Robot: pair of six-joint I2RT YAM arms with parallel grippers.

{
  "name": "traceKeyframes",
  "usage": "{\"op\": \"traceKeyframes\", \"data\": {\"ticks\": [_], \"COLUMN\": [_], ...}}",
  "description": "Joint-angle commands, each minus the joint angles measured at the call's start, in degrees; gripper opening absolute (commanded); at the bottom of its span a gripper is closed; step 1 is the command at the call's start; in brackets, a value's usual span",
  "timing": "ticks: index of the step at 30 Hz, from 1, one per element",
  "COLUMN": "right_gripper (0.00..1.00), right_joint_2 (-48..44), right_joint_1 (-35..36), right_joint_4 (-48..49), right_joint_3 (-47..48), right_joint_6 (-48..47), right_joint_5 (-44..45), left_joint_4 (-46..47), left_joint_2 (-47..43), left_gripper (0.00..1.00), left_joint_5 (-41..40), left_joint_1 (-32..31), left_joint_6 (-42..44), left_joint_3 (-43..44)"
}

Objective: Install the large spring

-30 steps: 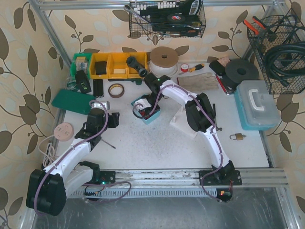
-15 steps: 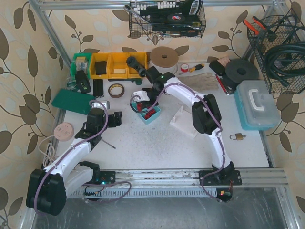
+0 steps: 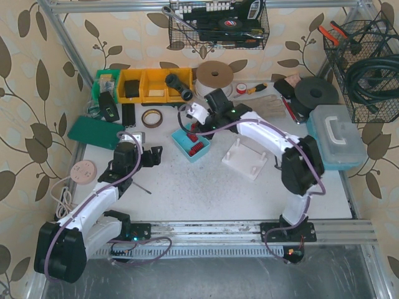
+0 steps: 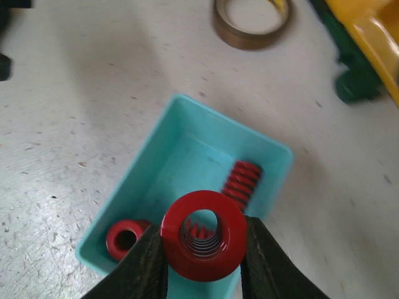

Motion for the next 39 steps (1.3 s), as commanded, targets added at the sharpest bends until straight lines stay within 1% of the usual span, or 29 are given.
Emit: {"op": "traceKeyframes", "data": {"ticks": [1, 3, 6, 9, 14, 16, 19, 23, 29, 34, 39], "right_gripper": [0.0, 0.0, 0.0, 0.0, 0.0, 0.0, 0.0, 0.0, 0.0, 0.0, 0.0], "right_joint_2": [-10.27, -14.77, -20.88, -26.94, -37.17, -40.48, -43.36, -46.17, -46.52, -47.76, -46.93], "right_joint_1": [-0.08, -0.24, -1.21, -2.55, -7.46, -11.36, -17.07, -21.2, -21.67, -21.67, -21.67], "right_joint_4": [8.57, 7.87, 4.38, 2.45, 2.38, 2.3, 0.59, 1.6, 1.31, 1.57, 1.78], "right_joint_3": [-9.39, -13.61, -18.43, -24.38, -35.36, -39.49, -42.54, -46.11, -46.99, -48.38, -49.57], "right_joint_6": [20.84, 26.04, 32.73, 36.57, 41.56, 42.8, 43.29, 44.27, 45.61, 46.16, 46.25], "right_joint_5": [15.76, 19.8, 24.71, 31.0, 35.3, 35.17, 33.26, 30.83, 27.39, 27.05, 26.05], "left_joint_4": [4.68, 4.76, 4.73, 4.87, 4.61, 4.65, 5.58, 7.58, 7.85, 7.86, 7.7], "left_joint_2": [-0.51, -0.49, -0.73, -0.89, -1.12, -1.33, -1.85, -1.56, -0.82, -0.74, -0.82], "left_gripper": [0.89, 0.89, 0.89, 0.89, 0.89, 0.89, 0.89, 0.89, 0.91, 0.92, 0.92], "left_joint_5": [5.78, 5.88, 5.78, 5.87, 5.71, 5.86, 7.24, 10.04, 10.35, 10.09, 9.98], "left_joint_1": [-0.1, -0.27, -0.36, -0.45, -0.54, -0.63, -0.84, -1.32, -2.02, -2.28, -2.39], "left_joint_6": [0.78, 0.88, 0.81, 0.7, 0.76, 0.8, 1.04, 1.48, 1.9, 1.96, 2.05], "left_joint_3": [-0.79, -0.79, -0.86, -1.07, -1.28, -1.44, -1.82, -2.18, -1.89, -1.87, -1.87]}}
